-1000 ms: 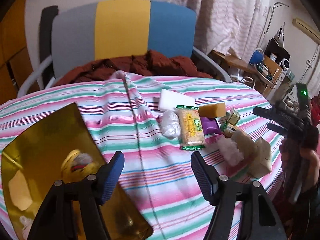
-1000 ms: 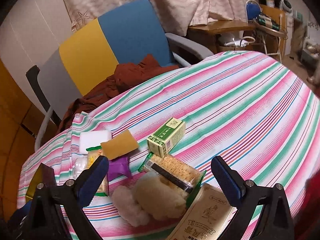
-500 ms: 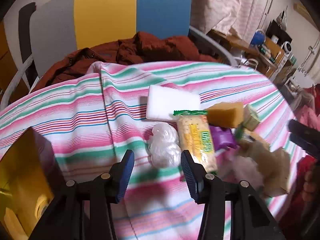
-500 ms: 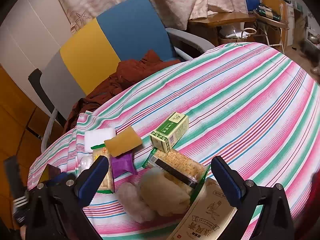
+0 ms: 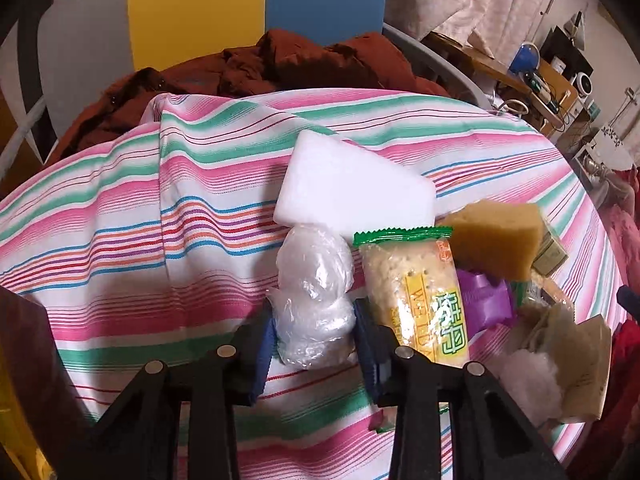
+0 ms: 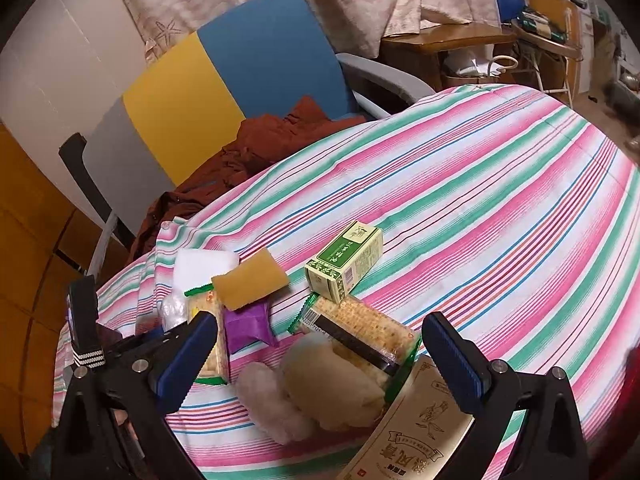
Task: Organize objects
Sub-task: 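Grasp the clear plastic bag with the left tool while the right tool grasps another yellow sponge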
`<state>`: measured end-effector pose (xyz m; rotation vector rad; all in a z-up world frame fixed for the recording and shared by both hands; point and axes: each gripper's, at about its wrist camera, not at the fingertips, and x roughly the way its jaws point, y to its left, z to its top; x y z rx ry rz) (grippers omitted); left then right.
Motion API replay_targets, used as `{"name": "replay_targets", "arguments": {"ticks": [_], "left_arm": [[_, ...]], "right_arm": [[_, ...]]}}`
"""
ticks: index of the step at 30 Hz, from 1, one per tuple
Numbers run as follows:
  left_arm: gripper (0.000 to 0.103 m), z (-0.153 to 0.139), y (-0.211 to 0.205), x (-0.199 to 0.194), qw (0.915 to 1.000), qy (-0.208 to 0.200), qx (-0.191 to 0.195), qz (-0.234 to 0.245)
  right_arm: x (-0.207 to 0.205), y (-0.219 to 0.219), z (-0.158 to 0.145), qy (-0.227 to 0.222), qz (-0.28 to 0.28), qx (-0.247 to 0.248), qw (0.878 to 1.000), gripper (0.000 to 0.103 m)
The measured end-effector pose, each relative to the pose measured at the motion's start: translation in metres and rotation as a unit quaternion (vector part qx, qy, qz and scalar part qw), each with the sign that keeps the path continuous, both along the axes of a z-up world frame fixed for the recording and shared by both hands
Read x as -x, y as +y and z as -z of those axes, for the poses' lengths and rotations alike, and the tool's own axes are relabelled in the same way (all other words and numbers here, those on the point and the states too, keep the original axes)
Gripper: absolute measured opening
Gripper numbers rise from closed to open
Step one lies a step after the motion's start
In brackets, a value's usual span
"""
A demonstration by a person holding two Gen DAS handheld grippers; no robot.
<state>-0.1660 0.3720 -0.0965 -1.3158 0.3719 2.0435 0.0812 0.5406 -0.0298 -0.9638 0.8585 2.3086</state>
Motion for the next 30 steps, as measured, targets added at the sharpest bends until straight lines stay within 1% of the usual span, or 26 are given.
{"name": "replay_targets", "arguments": {"ticks": [4,8,11,15,20,22,25,28,30], "left_arm": [[0.035,-0.005,-0.011,-0.01,0.9998,0.0,-0.012,-0.015],[0.035,-0.018,-0.035,-0.03,0.9989,0.002,-0.038,-0.028],[0.035,-0.03,-0.048,-0.049,0.9983,0.01,-0.056,-0.016],[0.035,-0.051,-0.069,-0.076,0.9962,0.019,-0.085,0.004],[0.036,-0.072,-0.095,-0.098,0.9933,0.034,-0.109,0.02],[0.036,-0.077,-0.107,-0.102,0.9928,0.035,-0.113,0.023],[0.036,-0.081,-0.125,-0.103,0.9914,0.027,-0.127,0.016],[0.036,-0.085,-0.144,-0.103,0.989,0.02,-0.147,0.006],[0.036,-0.088,-0.156,-0.104,0.9881,0.025,-0.152,0.001]], "right_arm": [[0.003,-0.004,-0.001,-0.005,-0.011,-0.014,1.0,0.103],[0.006,-0.008,-0.001,-0.007,-0.023,-0.019,1.0,0.103],[0.008,-0.012,-0.001,-0.01,-0.034,-0.024,0.999,0.103],[0.014,-0.022,0.001,-0.021,-0.055,-0.036,0.998,0.103],[0.032,-0.038,0.002,-0.047,-0.1,-0.053,0.992,0.103],[0.043,-0.045,-0.004,-0.054,-0.118,-0.074,0.989,0.103],[0.073,-0.05,-0.015,-0.067,-0.156,-0.11,0.979,0.103],[0.11,-0.049,-0.012,-0.112,-0.183,-0.145,0.966,0.103],[0.132,-0.045,-0.004,-0.143,-0.196,-0.151,0.958,0.103]]}}
